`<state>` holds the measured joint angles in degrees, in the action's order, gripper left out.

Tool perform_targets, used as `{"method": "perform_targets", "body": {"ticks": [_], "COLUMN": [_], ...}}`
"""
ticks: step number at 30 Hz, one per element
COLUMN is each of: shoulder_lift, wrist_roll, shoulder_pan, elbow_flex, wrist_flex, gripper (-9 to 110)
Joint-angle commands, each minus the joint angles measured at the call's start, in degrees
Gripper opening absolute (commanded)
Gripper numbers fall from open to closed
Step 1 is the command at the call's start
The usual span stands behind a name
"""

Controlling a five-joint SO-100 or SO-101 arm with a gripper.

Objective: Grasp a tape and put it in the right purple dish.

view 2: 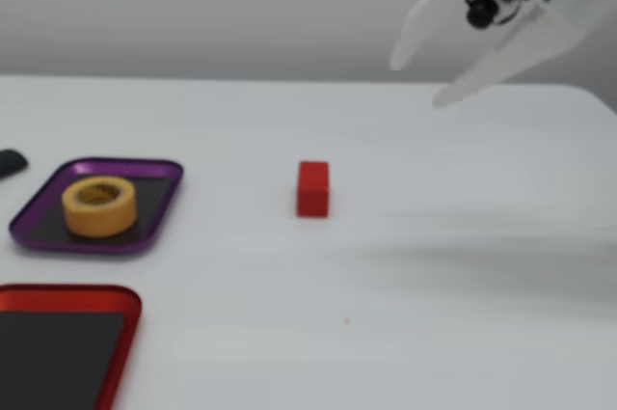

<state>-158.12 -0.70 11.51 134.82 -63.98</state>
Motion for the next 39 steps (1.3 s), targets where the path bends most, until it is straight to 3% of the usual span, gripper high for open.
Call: {"method": "perform_targets", "body": {"ticks": [1,10,15,25,29,39], "shoulder_lift": [-9.49,-31.82,-39.02,-40.17,-40.17,-40.17], "wrist_roll": [-0.09,0.44,0.44,2.29,7.29,7.29], "shoulder_pan": [-1.58,-9.14,-8.96,-9.40,-9.14,-9.40], "elbow_flex": [11.60,32.52,40.52,42.01,42.01,41.92], "wrist_flex": [7.21,8.53,2.81,-5.19,-6.06,-7.29], "gripper": [11,11,11,10,-1,0]}}
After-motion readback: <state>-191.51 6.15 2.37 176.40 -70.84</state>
